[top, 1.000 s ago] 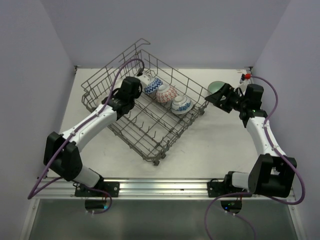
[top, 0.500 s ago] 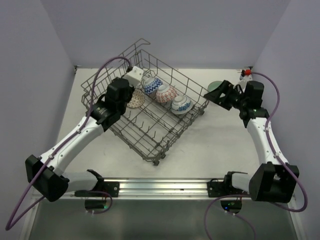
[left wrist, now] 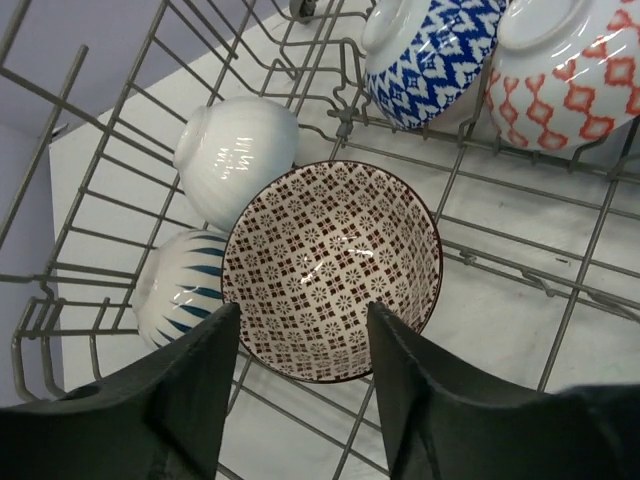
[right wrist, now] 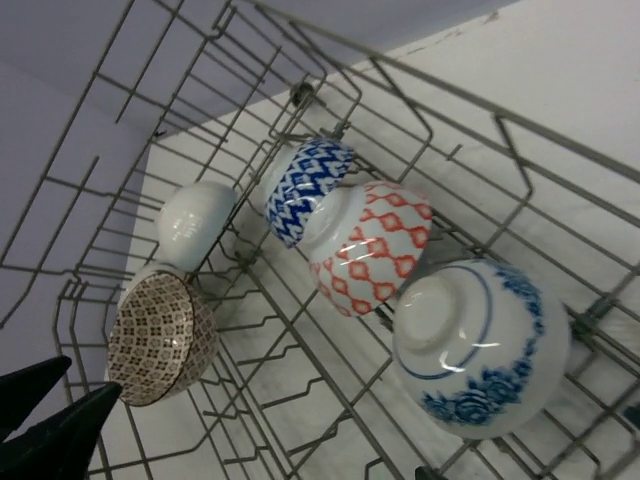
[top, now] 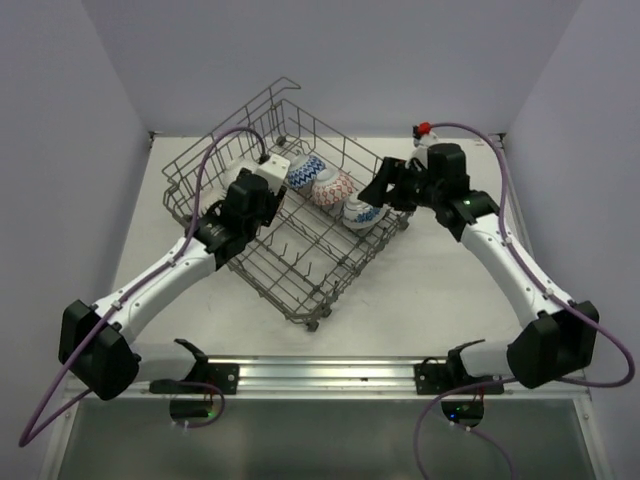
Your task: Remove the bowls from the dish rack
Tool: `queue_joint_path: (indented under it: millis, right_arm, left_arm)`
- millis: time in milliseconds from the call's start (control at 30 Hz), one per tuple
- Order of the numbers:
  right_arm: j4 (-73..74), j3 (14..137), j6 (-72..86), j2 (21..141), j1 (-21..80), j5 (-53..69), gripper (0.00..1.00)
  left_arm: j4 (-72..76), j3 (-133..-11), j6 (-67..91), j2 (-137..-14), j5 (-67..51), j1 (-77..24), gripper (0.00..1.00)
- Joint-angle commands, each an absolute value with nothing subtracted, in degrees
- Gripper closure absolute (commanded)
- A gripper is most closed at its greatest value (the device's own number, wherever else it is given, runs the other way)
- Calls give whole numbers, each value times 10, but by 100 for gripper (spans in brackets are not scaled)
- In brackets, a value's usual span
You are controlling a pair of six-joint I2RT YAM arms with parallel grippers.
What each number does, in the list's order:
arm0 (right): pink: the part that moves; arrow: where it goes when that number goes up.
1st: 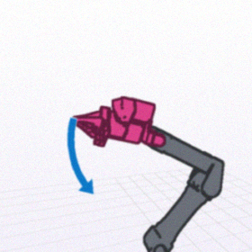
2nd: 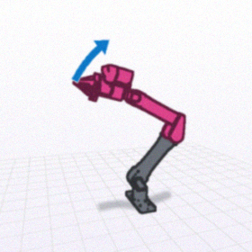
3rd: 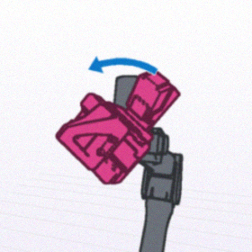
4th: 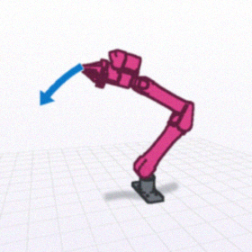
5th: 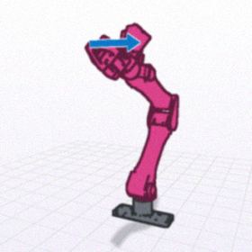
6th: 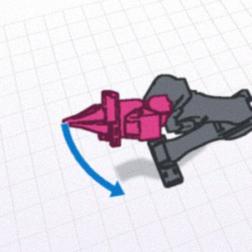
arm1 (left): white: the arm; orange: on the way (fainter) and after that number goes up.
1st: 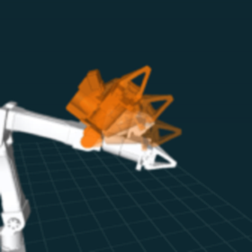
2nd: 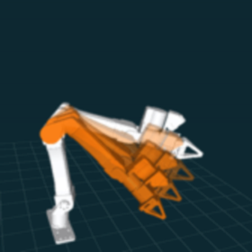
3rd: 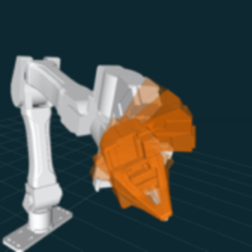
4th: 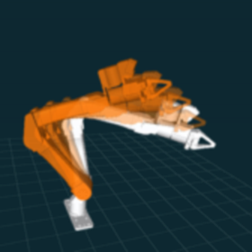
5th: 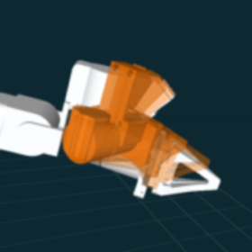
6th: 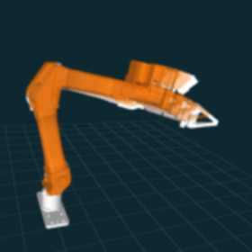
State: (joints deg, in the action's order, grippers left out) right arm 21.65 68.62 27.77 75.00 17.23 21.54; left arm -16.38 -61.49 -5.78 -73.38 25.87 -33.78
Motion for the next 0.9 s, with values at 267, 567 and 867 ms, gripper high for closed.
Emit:
queue_joint_path:
  millis: [267, 567, 867]
  right_arm:
    - [337, 979, 244, 997, 353, 77, 28]
    - [419, 1186, 250, 1187, 410, 49, 28]
    - [425, 1229, 263, 1243, 425, 60, 36]
  left_arm:
    - [34, -456, -26, -529, 364, -300, 29]
    - [54, -438, -49, -483, 399, -302, 21]
    - [51, -440, -46, -484, 381, -303, 0]
